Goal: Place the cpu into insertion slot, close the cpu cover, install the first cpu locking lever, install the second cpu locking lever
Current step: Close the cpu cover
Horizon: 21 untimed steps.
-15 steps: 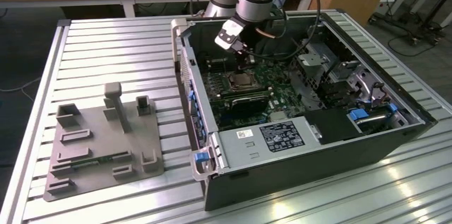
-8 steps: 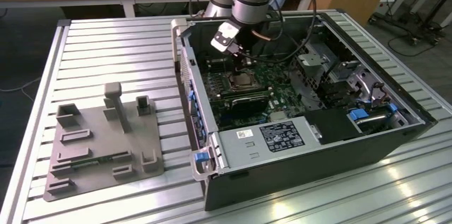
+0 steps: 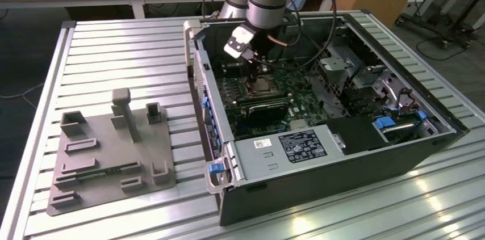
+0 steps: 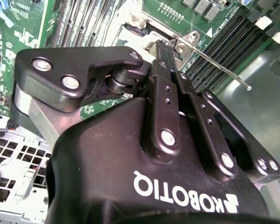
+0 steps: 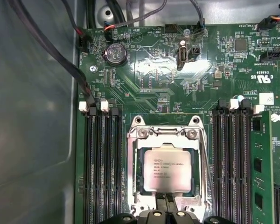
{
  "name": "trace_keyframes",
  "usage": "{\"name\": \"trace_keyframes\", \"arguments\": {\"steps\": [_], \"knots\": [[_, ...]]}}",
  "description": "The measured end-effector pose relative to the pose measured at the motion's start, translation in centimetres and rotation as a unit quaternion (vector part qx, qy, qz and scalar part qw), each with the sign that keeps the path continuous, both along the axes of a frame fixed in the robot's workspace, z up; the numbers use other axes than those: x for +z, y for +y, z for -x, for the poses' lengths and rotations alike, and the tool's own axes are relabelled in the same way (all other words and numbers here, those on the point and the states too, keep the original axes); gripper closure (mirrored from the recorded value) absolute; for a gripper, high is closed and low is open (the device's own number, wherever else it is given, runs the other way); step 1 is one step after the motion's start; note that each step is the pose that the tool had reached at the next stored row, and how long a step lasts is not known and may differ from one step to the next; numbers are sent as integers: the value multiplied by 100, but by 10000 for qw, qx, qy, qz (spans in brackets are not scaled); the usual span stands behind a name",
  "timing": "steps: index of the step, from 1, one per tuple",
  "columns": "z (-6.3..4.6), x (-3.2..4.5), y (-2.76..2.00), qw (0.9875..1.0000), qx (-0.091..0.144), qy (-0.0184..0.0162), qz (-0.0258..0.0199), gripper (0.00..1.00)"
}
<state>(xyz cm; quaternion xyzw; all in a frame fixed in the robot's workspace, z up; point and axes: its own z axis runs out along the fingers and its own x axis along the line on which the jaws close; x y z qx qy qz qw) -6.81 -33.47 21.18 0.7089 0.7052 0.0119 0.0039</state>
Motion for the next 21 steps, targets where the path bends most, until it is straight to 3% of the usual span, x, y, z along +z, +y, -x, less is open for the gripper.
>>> {"name": "trace_keyframes", "arguments": {"steps": [12, 21], "knots": [[1, -94, 0, 10000, -1, -1, 5, 90], [0, -78, 0, 10000, -1, -2, 12, 90]]}}
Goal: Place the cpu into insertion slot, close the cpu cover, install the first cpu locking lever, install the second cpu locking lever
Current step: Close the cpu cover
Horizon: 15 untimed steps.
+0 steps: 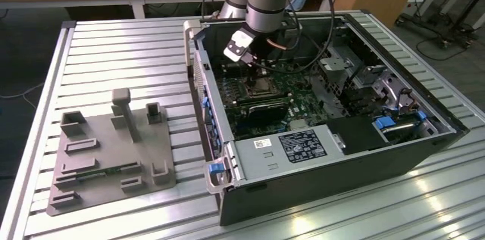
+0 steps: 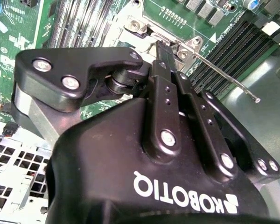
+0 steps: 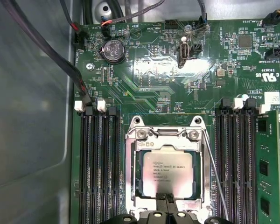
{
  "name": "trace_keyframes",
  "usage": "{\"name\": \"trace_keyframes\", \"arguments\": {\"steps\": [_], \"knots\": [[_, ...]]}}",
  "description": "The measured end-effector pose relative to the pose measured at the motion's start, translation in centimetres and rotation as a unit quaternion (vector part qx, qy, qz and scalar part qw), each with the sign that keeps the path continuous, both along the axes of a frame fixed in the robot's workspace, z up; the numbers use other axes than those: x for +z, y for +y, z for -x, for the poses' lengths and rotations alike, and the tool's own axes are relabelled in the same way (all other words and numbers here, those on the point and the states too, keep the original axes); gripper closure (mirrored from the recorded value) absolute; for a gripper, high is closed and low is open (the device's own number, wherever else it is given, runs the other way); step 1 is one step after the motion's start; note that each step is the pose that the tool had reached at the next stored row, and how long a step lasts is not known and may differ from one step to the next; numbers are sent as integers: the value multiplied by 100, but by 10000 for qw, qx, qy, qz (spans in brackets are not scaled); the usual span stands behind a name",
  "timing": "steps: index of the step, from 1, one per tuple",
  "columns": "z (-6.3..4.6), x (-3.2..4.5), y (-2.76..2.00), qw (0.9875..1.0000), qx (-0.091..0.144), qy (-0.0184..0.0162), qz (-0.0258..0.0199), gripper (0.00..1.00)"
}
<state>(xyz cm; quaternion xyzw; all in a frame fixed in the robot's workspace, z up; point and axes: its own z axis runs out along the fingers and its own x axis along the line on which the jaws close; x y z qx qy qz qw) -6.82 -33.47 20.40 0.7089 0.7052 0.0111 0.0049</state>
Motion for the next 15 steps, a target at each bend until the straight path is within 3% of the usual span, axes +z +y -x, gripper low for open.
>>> {"name": "trace_keyframes", "arguments": {"steps": [6, 15], "knots": [[-17, 14, 1, 10000, -1, 0, -1, 90], [-181, -2, 1, 10000, 0, 2, 0, 90]]}}
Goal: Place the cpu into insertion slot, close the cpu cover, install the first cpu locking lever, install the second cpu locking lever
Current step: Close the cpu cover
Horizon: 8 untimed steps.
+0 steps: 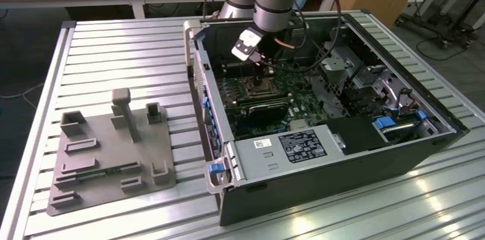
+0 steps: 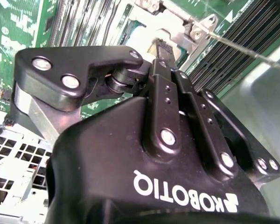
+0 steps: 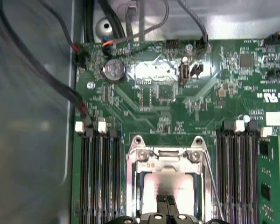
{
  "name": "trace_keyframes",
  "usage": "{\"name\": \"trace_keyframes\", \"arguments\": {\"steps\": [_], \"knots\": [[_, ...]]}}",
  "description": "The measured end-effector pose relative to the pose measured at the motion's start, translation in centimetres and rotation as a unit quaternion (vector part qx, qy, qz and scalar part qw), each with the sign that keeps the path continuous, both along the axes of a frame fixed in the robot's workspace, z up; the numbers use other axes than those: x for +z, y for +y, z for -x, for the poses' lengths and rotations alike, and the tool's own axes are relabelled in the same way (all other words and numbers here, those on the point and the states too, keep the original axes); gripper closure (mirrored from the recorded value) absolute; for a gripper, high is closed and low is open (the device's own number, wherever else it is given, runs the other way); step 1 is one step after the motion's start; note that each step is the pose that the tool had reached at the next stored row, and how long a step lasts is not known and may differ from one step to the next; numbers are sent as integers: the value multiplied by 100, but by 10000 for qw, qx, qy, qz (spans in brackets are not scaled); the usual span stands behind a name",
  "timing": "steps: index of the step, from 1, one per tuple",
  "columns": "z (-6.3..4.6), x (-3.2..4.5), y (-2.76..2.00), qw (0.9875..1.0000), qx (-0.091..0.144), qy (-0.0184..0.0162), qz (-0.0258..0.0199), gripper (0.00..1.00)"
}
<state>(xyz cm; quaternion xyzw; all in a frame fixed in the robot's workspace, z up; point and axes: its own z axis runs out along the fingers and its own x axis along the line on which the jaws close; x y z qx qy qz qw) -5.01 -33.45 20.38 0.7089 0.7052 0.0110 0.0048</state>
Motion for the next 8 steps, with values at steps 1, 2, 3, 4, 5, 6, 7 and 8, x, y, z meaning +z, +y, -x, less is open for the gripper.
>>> {"name": "trace_keyframes", "arguments": {"steps": [1, 2, 3, 4, 5, 6, 7, 8], "knots": [[-8, 0, 0, 10000, 0, 0, 0, 90], [-10, 9, -1, 10000, 0, 1, 1, 90], [-10, 25, 0, 10000, 0, 0, 0, 90], [-10, 46, 0, 10000, -1, -1, 0, 90], [-10, 70, 0, 10000, -1, 0, 0, 90], [-10, 90, 0, 10000, -1, 0, 0, 90], [-10, 97, 0, 10000, 0, 1, 0, 90], [-11, 96, 0, 10000, 0, 0, -1, 90]]}}
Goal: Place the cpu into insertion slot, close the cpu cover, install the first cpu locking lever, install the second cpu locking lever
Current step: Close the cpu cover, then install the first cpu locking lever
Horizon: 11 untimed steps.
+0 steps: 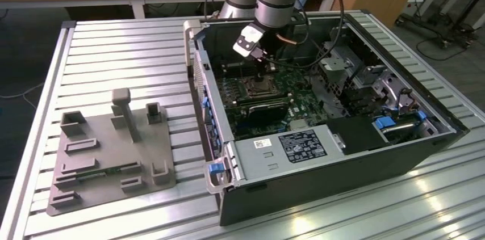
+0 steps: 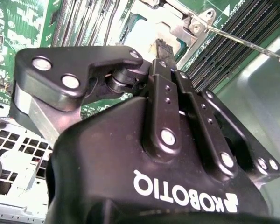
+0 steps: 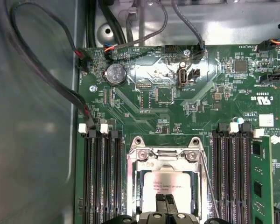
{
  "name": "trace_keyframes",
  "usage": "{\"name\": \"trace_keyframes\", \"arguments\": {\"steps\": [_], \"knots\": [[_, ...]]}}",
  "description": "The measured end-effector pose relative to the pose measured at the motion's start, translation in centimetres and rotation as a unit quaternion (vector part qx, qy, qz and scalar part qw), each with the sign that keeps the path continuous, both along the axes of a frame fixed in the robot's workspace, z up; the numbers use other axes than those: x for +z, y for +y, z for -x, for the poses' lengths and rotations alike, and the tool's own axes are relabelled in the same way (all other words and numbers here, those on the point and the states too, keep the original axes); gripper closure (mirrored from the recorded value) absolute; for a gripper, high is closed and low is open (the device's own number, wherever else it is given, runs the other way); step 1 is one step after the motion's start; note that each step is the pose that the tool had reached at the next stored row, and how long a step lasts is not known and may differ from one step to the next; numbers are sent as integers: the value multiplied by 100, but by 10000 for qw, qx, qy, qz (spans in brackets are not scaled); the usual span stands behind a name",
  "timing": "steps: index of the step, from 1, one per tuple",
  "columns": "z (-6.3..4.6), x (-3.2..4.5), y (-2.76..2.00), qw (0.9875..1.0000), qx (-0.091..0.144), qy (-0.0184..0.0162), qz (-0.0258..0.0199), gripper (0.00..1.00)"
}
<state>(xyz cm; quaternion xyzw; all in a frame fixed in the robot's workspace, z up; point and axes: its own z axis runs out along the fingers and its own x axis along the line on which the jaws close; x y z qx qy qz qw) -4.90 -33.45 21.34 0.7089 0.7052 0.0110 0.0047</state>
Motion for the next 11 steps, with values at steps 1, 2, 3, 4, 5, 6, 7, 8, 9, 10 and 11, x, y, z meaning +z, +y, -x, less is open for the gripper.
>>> {"name": "trace_keyframes", "arguments": {"steps": [1, 2, 3, 4, 5, 6, 7, 8, 9, 10, 11], "knots": [[0, 0, 0, 10000, 0, 0, 0, 90], [0, 0, 0, 10000, 0, 0, 0, 90], [0, 0, 0, 10000, 0, 2, 0, 90], [0, 0, 0, 10000, 0, 3, 0, 90], [0, 0, 0, 10000, 0, 3, 0, 90], [0, 0, 0, 10000, 0, 3, 0, 90], [0, 0, 0, 10000, 0, 3, 0, 90], [0, 0, 0, 10000, 0, 3, 0, 90], [0, 0, 0, 10000, 0, 3, 0, 90], [0, 0, 0, 10000, 0, 3, 0, 90], [0, 0, 0, 10000, 0, 3, 0, 90]]}}
